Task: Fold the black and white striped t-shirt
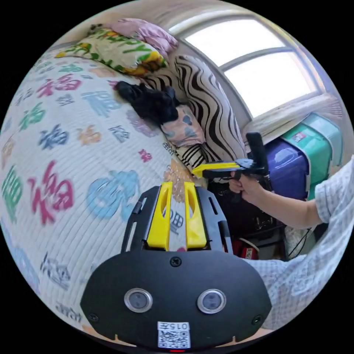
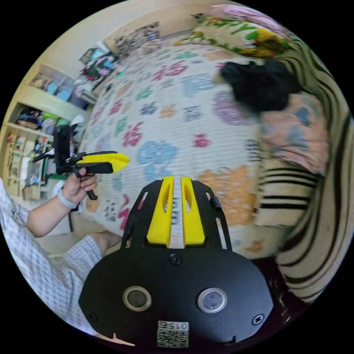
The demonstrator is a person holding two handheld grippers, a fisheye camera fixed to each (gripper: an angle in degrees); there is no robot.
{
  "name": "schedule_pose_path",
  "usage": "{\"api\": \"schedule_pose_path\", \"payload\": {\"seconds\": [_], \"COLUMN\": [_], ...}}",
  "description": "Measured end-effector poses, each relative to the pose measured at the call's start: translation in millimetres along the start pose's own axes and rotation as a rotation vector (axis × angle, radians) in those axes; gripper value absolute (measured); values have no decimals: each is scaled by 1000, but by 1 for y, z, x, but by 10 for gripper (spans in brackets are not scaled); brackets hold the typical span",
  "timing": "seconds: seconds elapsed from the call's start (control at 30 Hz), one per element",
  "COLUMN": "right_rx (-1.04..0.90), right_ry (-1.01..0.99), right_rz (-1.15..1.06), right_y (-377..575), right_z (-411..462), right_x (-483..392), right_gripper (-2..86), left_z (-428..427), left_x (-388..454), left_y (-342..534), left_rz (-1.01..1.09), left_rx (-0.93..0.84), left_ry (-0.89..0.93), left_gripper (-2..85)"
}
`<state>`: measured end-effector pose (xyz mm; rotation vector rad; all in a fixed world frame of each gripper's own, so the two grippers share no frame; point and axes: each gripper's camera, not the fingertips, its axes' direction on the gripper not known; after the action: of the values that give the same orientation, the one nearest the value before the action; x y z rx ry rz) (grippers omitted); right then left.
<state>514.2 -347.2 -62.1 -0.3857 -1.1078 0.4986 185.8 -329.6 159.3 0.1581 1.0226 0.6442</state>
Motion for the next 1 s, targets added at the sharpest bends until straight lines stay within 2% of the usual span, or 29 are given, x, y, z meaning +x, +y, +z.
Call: {"api": "schedule_pose_path", "payload": {"seconds": [0.13,0.27,0.43,0.57,0.73,0.9,1.0], "right_rx": [43,12,-48,-61,-113,-95,-92], "right_ry": [131,202,192,139,137,468,483], "right_rz": [73,86,80,115,105,4,-1], "right_y": [1,5,22,34,38,23,24], "right_z": [-41,-55,-62,-73,-75,-93,-104], "right_x": [46,60,57,54,32,-17,-30], "right_gripper": [75,80,82,85,111,47,21], "left_z": [138,232,326,345,349,317,267], "left_x": [-2,-9,-36,-64,-80,-87,-114], "left_y": [-65,-95,-114,-111,-116,-115,-100], "left_rz": [25,-28,-216,-288,-248,-194,-230], "left_rx": [-119,-174,-203,-160,-81,40,225], "left_ry": [3,54,17,131,289,289,302], "left_gripper": [80,88,106,66,22,-4,-7]}}
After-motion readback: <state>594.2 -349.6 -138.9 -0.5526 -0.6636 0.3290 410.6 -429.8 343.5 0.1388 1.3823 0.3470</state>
